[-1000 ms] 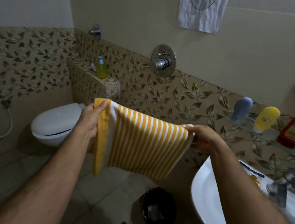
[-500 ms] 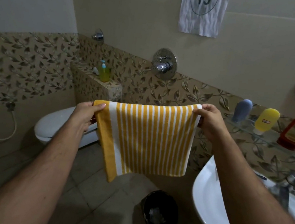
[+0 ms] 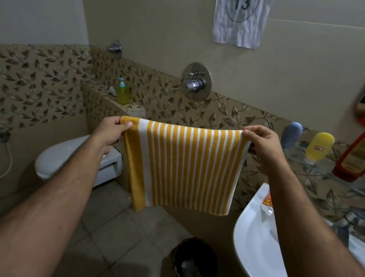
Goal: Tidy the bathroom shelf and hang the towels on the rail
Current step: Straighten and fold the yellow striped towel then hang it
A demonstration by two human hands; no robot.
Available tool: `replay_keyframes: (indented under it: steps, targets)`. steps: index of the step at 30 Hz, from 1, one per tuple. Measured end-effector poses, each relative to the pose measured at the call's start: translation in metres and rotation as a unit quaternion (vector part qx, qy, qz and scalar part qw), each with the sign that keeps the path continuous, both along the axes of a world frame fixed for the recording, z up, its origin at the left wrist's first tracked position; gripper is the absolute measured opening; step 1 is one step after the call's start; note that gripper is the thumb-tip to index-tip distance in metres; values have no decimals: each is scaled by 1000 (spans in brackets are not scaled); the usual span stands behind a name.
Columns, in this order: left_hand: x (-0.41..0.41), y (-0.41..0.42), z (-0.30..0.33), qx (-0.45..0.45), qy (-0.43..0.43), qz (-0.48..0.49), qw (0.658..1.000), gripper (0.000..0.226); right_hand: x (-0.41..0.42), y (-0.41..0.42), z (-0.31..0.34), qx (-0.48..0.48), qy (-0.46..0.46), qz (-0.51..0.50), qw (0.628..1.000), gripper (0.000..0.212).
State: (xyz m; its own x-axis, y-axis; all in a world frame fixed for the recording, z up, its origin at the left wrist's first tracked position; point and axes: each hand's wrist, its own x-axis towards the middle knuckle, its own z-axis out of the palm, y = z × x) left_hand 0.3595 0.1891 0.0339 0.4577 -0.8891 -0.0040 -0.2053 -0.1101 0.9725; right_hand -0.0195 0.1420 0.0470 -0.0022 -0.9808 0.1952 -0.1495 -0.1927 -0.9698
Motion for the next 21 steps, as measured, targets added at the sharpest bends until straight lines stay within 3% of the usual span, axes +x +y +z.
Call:
replay_keyframes:
  steps: [4, 7, 11, 17, 21]
  targets:
    - [0, -5, 5, -2, -83, -6, 996, 28, -9, 4, -1, -12, 27, 17, 999, 34]
    - [-1, -8, 7, -10, -110, -9, 994, 30, -15, 8, -2, -28, 74, 16, 997, 32]
    - [-6, -12, 7, -59, -90, -3, 994, 32, -19, 11, -2, -64, 104, -18, 992, 18]
    - [-15, -16, 5, -122, -19, -8, 992, 19, -24, 7, 3, -106, 119, -69, 985, 17]
    - [-21, -19, 8, -130, -31, -33, 990, 9, -30, 4, 7, -116, 137, -84, 980, 17]
